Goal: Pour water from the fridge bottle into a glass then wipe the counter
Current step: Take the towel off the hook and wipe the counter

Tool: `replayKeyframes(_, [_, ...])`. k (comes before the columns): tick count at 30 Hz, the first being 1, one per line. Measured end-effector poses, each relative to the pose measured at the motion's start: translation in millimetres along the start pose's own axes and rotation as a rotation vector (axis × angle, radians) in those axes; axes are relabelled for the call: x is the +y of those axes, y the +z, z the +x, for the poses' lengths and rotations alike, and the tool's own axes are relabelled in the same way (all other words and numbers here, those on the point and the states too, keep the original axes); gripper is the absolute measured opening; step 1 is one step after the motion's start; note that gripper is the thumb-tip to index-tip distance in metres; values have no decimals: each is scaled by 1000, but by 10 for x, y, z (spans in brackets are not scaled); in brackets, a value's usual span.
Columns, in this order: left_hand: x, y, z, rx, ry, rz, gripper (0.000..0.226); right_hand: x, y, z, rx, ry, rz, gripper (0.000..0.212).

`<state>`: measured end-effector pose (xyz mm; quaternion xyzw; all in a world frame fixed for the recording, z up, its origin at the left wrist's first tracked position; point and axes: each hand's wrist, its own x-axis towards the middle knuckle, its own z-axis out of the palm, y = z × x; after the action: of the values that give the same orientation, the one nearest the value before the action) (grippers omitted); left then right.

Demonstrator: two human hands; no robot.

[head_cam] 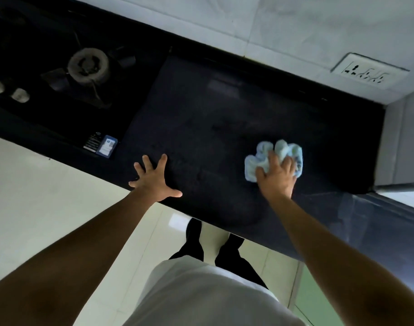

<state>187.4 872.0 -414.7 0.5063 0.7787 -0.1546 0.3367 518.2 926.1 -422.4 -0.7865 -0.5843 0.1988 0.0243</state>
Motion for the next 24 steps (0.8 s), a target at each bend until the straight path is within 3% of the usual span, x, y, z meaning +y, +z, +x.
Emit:
replayKeyframes(3, [4,-16,-14,-11,-4,-5,134,-92,314,-571,-39,-23,-66,75])
replayKeyframes(4, [7,-22,-23,-15,-6,-5,134,-198,401,-760,-74,-122,-108,78])
replayKeyframes(7, [22,-42,-47,-24,-16,-10,135,-329,611,-1149,-211,-901,-230,79])
replayKeyframes(9, [29,-51,-60,-27,-14,-6,135,-194,557,-1064,-277,-1082,-258,68])
replayKeyframes(11, [29,-56,-70,-30,-5,-4,134,79,393,-926,-221,-915,-151,63])
replayKeyframes(13, [28,-53,-73,-31,8,2,134,474,182,-834,-148,-637,-81,73])
replayKeyframes(16, [36,-65,-79,-32,9,6,134,1198,-87,-743,2,-97,-41,74])
replayKeyframes(19, [36,-71,-90,-33,15,-3,134,1307,-126,-779,68,478,71,69])
replayKeyframes(21, [32,-66,-94,-34,17,-9,133,990,-33,-820,83,610,97,66])
replayKeyframes(24, [33,-67,-109,-23,24,2,132,341,205,-966,15,398,38,66])
